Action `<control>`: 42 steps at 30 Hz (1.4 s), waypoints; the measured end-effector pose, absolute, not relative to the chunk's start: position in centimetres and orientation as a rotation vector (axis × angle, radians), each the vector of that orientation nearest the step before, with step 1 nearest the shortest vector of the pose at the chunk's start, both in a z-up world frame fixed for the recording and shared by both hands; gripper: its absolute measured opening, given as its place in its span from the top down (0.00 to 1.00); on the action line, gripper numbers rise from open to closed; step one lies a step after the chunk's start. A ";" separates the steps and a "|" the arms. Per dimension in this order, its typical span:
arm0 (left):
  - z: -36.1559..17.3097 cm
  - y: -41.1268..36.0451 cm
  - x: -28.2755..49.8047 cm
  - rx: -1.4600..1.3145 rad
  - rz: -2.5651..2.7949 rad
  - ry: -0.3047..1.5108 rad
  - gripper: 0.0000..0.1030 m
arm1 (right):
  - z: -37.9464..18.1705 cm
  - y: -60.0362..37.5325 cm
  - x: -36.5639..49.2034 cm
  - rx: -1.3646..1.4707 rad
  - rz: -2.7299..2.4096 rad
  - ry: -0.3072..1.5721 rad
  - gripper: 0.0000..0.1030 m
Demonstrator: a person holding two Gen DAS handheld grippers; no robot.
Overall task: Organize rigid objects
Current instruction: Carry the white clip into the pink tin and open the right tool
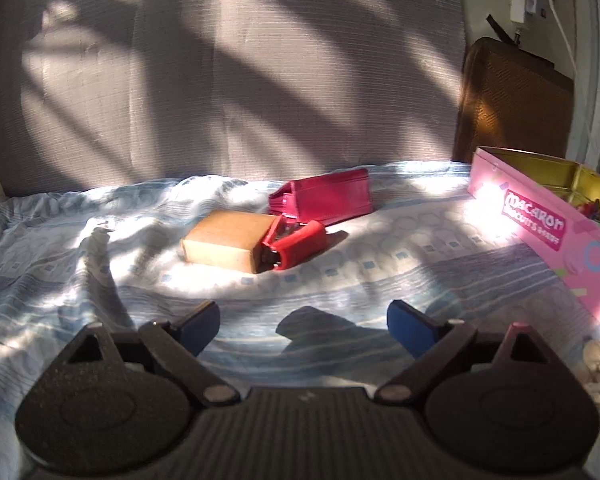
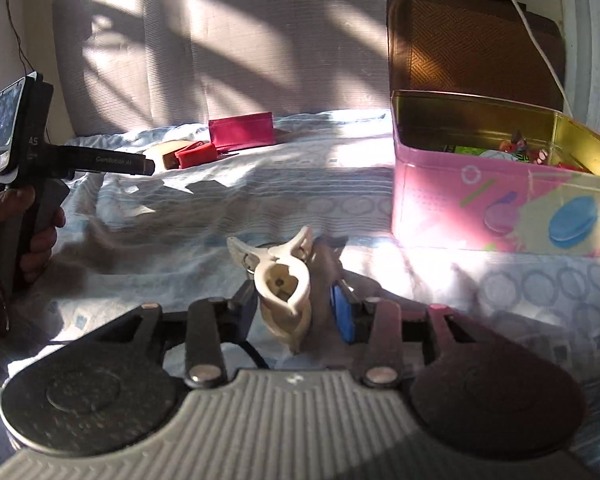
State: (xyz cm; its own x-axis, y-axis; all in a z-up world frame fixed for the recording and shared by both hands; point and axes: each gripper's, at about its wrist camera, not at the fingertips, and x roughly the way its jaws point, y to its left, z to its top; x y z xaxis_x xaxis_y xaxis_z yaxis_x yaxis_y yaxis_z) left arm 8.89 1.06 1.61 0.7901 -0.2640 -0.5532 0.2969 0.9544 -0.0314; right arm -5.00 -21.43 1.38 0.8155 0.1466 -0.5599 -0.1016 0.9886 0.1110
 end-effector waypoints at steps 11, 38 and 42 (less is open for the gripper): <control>1.0 -7.3 4.5 -0.110 -0.795 0.884 0.27 | 0.8 -19.9 -3.6 0.011 0.206 0.618 0.50; 7.1 -22.9 12.2 0.050 -0.766 0.627 0.14 | 3.6 -31.4 4.5 0.094 -0.189 0.365 0.60; 8.5 -18.6 11.0 -0.026 -0.759 0.562 0.14 | 4.5 -30.3 2.9 0.088 -0.179 0.327 0.59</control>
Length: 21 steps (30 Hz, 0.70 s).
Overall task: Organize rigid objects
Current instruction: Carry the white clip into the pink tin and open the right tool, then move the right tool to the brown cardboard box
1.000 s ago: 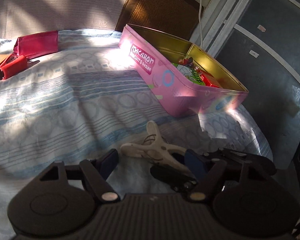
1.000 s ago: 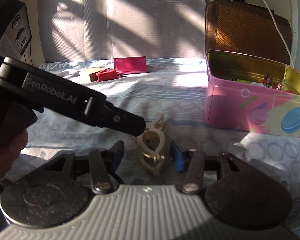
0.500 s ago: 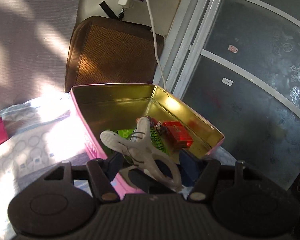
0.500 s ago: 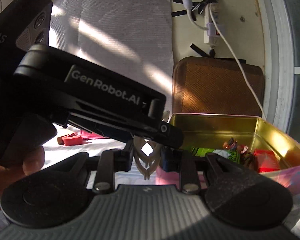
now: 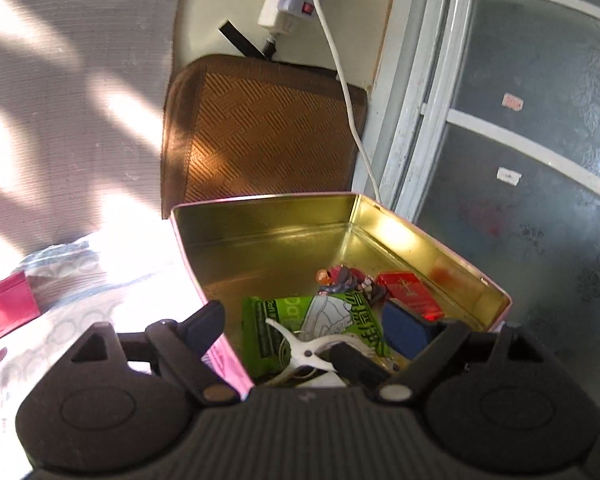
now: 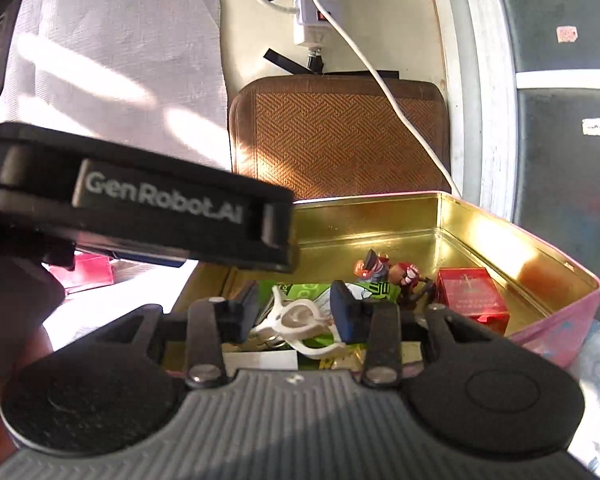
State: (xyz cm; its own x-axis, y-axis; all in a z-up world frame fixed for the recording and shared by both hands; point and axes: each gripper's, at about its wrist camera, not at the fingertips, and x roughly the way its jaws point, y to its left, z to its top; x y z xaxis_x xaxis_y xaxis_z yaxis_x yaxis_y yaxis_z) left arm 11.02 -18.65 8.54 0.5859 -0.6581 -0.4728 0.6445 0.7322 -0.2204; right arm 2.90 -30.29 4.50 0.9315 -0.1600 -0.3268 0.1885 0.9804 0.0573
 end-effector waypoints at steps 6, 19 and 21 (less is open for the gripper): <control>7.1 -8.9 9.6 -0.079 -0.639 0.558 0.13 | 5.8 -26.8 0.4 0.117 -0.058 0.250 0.59; 1.2 12.3 11.3 -0.175 0.105 0.506 0.12 | 3.0 -10.9 10.7 0.062 0.399 0.550 0.57; 1.4 12.8 11.5 -0.154 0.153 0.486 0.12 | 2.9 -8.8 12.4 0.049 0.393 0.562 0.55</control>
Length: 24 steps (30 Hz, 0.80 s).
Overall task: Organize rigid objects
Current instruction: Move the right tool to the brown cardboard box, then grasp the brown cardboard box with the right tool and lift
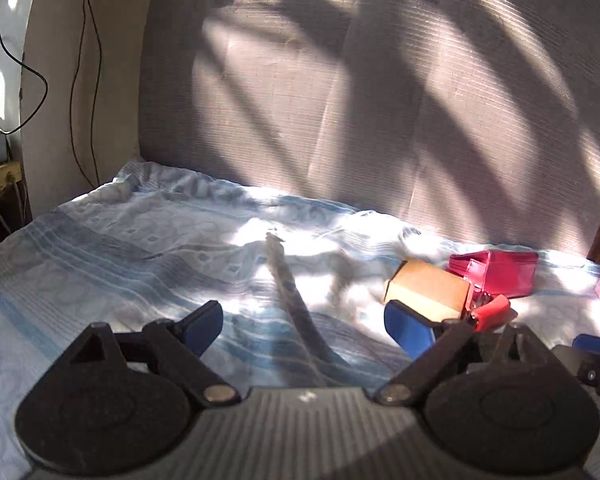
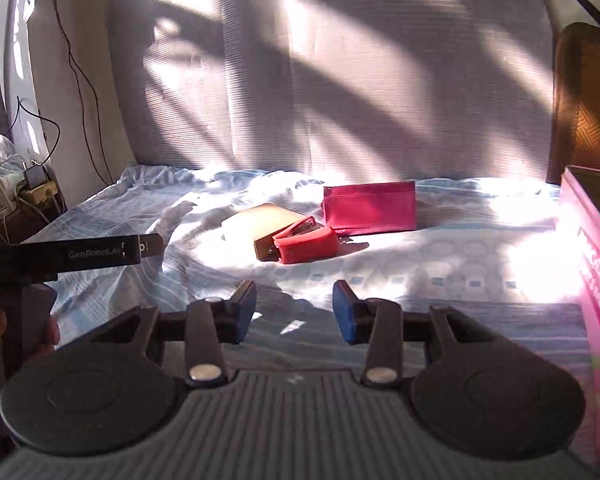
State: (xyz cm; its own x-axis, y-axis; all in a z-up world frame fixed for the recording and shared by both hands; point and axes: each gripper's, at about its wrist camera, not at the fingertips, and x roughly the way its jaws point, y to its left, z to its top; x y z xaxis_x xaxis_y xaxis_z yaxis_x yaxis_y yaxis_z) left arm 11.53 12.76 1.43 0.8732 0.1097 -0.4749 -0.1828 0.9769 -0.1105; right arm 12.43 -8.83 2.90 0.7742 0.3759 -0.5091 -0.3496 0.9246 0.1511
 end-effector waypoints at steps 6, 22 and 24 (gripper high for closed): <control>1.5 13.8 11.6 -0.225 0.156 0.505 0.11 | 3.4 -3.1 19.8 -0.087 0.513 0.568 0.37; 1.7 15.4 11.5 -0.350 0.054 0.512 0.09 | 2.0 -1.4 13.9 -0.470 0.745 0.661 0.23; 1.5 14.0 11.6 -0.332 -0.081 0.524 0.09 | 2.3 -3.8 9.9 -0.486 0.736 0.644 0.23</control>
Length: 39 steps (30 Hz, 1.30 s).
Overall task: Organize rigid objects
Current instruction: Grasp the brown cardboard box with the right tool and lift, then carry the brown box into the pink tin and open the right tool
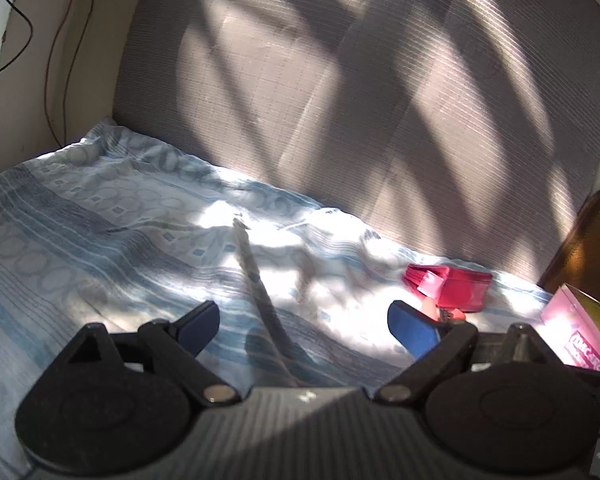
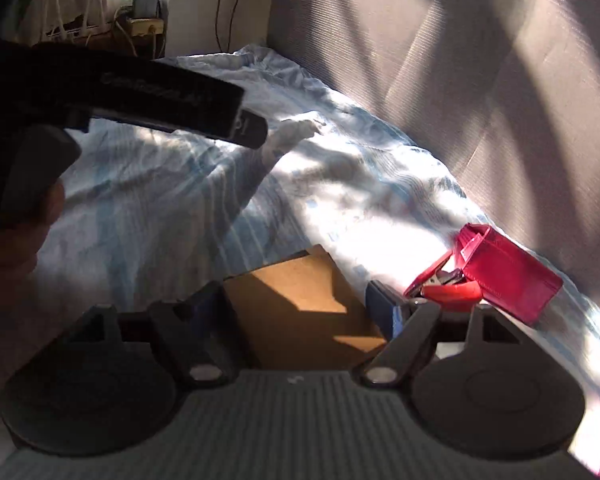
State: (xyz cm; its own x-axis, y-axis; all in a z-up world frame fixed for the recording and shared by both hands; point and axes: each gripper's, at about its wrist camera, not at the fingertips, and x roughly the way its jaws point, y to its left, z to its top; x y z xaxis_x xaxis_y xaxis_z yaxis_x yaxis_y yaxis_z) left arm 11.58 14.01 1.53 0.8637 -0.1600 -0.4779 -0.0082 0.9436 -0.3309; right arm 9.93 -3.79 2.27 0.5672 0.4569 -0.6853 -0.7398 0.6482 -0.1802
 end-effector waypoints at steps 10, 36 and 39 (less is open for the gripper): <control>1.2 2.7 8.4 -0.187 -0.714 0.668 0.09 | 1.8 -17.1 -3.3 -0.202 0.374 0.618 0.08; 9.0 -13.5 6.3 -0.016 -0.898 0.557 0.45 | 5.9 -24.5 -4.5 0.012 0.119 0.323 0.54; 9.1 -18.1 7.5 0.014 -0.944 0.545 0.44 | 6.0 -28.0 -3.7 0.050 0.039 0.323 0.54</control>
State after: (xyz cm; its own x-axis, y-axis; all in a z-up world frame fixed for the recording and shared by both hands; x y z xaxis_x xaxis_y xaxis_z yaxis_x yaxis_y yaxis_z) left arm 7.50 -18.13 9.08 0.4624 -0.7643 -0.4495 0.7714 0.5967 -0.2210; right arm -3.68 -27.98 6.00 0.9477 0.0460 -0.3158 -0.0300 0.9980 0.0556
